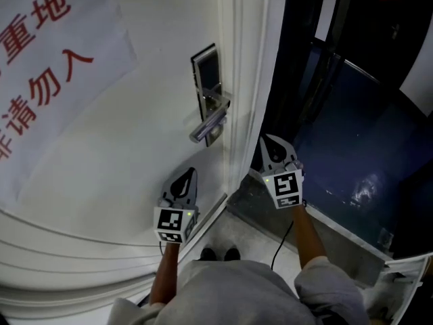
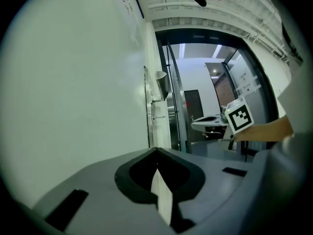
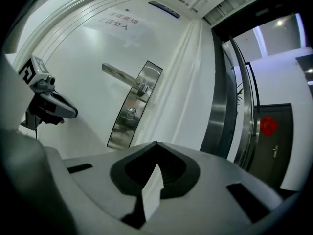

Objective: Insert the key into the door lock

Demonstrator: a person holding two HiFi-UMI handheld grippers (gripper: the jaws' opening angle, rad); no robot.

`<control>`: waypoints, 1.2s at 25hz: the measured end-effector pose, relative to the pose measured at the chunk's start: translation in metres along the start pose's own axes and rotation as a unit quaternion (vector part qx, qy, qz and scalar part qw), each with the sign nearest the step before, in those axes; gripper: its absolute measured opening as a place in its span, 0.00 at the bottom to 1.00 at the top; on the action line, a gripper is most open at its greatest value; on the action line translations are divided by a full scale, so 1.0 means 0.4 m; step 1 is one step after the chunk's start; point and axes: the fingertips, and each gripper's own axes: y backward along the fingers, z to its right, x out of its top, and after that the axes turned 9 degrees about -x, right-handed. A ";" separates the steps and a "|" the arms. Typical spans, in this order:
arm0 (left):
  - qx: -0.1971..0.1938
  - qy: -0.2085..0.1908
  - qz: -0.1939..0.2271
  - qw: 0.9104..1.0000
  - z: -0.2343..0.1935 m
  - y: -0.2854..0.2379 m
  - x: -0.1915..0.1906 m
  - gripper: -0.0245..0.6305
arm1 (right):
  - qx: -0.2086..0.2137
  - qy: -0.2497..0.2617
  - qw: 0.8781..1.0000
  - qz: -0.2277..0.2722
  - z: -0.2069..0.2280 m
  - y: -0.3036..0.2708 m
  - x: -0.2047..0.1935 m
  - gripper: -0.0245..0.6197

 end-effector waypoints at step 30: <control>-0.085 0.016 -0.002 0.996 0.086 -0.062 -0.027 0.06 | -0.171 -0.102 0.974 -0.112 0.083 0.384 -0.192 0.07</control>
